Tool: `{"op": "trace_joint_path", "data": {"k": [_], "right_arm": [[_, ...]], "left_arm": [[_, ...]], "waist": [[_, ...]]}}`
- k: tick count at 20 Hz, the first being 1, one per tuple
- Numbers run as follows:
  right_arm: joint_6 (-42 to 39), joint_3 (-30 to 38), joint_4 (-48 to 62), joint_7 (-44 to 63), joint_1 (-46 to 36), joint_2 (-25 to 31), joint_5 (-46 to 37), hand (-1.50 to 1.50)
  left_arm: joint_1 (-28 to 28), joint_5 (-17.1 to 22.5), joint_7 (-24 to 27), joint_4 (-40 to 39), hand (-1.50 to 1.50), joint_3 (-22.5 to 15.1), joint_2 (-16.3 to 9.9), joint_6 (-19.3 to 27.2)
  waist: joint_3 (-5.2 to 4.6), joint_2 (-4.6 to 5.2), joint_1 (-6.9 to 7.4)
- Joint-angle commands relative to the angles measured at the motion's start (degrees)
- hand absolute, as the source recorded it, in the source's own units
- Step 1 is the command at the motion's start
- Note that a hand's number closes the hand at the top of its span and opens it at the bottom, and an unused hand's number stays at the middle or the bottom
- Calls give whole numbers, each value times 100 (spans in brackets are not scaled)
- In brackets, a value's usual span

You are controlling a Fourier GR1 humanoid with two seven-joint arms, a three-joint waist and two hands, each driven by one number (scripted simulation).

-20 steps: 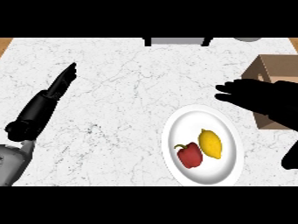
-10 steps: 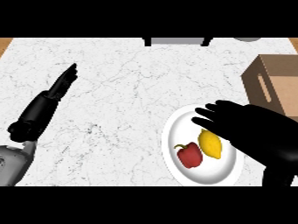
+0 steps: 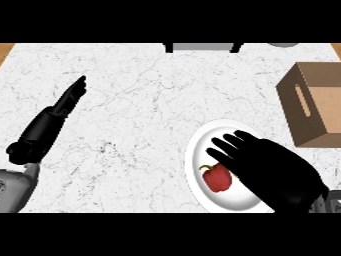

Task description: Pick the lemon from the plate and place it in the cardboard box

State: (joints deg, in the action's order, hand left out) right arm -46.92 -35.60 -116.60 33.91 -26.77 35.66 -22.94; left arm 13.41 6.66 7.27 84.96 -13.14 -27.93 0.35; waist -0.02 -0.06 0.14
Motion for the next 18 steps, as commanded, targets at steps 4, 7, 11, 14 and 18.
{"op": "trace_joint_path", "data": {"k": [4,7,11,14,18], "right_arm": [[-129,39,195,-150,257,-468,-956,-150],[-5,-80,937,-526,-76,-888,-1389,-150],[79,-217,1103,-844,13,-836,-1971,-150],[395,-166,1111,-1400,524,-286,-2332,-150],[614,-25,1292,-1701,663,-461,-2741,-150]], "left_arm": [[-170,-261,-8,134,0,333,184,-159],[-24,-483,116,-58,0,207,478,-195],[237,-492,-257,-17,0,391,564,-291],[-36,-446,-71,33,0,620,376,-551],[-68,-501,-278,313,0,729,546,-646]], "waist": [[2,3,-1],[2,11,11],[2,12,-3],[4,8,-12],[4,4,-4]]}}
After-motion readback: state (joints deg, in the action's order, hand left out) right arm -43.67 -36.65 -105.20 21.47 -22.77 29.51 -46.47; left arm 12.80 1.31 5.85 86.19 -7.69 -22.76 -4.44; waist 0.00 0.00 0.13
